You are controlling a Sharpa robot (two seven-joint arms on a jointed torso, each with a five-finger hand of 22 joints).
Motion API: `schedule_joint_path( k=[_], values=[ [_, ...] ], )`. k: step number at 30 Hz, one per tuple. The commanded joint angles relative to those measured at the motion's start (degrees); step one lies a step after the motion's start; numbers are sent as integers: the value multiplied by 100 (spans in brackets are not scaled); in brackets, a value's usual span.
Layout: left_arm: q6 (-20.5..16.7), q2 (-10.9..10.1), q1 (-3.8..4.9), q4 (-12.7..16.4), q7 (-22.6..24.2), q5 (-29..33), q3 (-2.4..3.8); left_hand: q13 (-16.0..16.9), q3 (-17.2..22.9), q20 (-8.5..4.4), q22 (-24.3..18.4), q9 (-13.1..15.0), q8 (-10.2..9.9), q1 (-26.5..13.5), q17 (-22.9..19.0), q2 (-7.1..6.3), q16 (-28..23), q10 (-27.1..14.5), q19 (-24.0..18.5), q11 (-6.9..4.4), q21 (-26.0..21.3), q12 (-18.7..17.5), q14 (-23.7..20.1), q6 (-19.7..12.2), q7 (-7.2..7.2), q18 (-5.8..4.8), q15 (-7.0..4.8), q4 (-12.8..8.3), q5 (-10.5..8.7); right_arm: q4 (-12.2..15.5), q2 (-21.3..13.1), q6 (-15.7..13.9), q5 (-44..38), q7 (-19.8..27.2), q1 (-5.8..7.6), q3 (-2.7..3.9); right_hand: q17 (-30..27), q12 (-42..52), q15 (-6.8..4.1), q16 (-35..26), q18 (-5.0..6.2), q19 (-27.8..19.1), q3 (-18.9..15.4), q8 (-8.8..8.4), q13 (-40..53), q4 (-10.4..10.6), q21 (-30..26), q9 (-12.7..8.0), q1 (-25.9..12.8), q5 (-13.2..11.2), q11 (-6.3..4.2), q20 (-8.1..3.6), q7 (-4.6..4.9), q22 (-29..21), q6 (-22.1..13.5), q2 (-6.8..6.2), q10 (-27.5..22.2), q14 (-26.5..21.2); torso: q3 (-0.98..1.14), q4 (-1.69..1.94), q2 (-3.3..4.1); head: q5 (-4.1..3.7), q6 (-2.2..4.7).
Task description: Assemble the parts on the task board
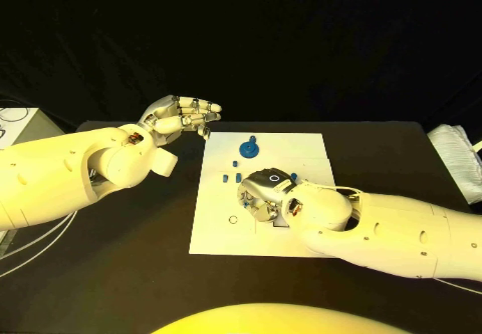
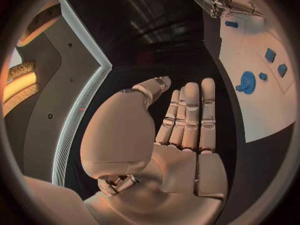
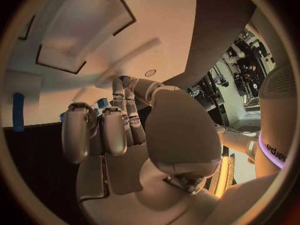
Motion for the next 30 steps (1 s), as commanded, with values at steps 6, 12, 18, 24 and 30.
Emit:
schedule_joint_path(
  k=[6, 12, 18, 24, 30],
  values=[
    [55, 3, 6, 19, 16, 32, 5, -10, -34, 9, -10, -2, -13, 40, -10, 46, -30, -48, 37, 11, -36, 24, -25, 23, 29, 85, 14, -4, 2, -7, 17, 266, -159, 19, -41, -46, -187, -143, 11, -150, -11, 74, -83, -63, -58, -70, -329, 37, -161, -68, -16, -14, 40, 614, -69, -99, -33, 203, 1, -3, -4, 3, -5],
    [62, -1, 6, 18, 5, 32, 5, -10, -34, 9, -10, -2, -13, 40, -10, 46, -30, -48, 37, 11, -36, 24, -25, 23, 29, 85, 14, -4, 2, -26, -19, 26, -121, 84, -40, -49, -704, -353, 164, -483, 137, -277, -213, -352, -203, -60, -1187, -70, -341, -212, 161, 117, 147, 195, -462, -360, -652, -49, 3, -5, -3, 2, 4],
    [72, -2, 6, 13, -2, 33, 5, -11, -36, 9, -13, -1, -12, 42, -12, 46, -32, -52, 39, 11, -39, 25, -26, 24, 29, 85, 14, -4, 2, -6, -70, -243, -81, 153, -40, -49, -1133, -177, 262, -676, 249, -564, -469, -553, -248, -101, -1821, -136, -255, -229, 261, 228, 112, -94, -714, -429, -1216, -377, 7, -1, -3, -4, 20],
    [81, -4, 6, 4, -11, 35, 5, -11, -36, 9, -13, -1, -12, 42, -12, 46, -32, -52, 39, 11, -39, 25, -26, 24, 29, 85, 14, -4, 2, 67, -146, -517, -28, 219, -40, -49, -1194, -46, 278, -662, 262, -593, -611, -590, -240, -95, -1893, -147, -211, -221, 280, 252, 104, -120, -741, -428, -1385, -431, 7, 0, -2, -11, 37],
    [90, -3, 6, -4, -15, 36, 5, -11, -36, 9, -13, -1, -12, 42, -12, 46, -32, -52, 39, 11, -39, 25, -26, 24, 29, 85, 14, -4, 2, 203, -276, -717, 54, 259, -37, -47, -1203, 50, 280, -636, 262, -588, -682, -596, -226, -77, -1890, -149, -196, -210, 280, 259, 111, -113, -725, -413, -1435, -440, 4, -3, -5, -26, 54]
  ],
)
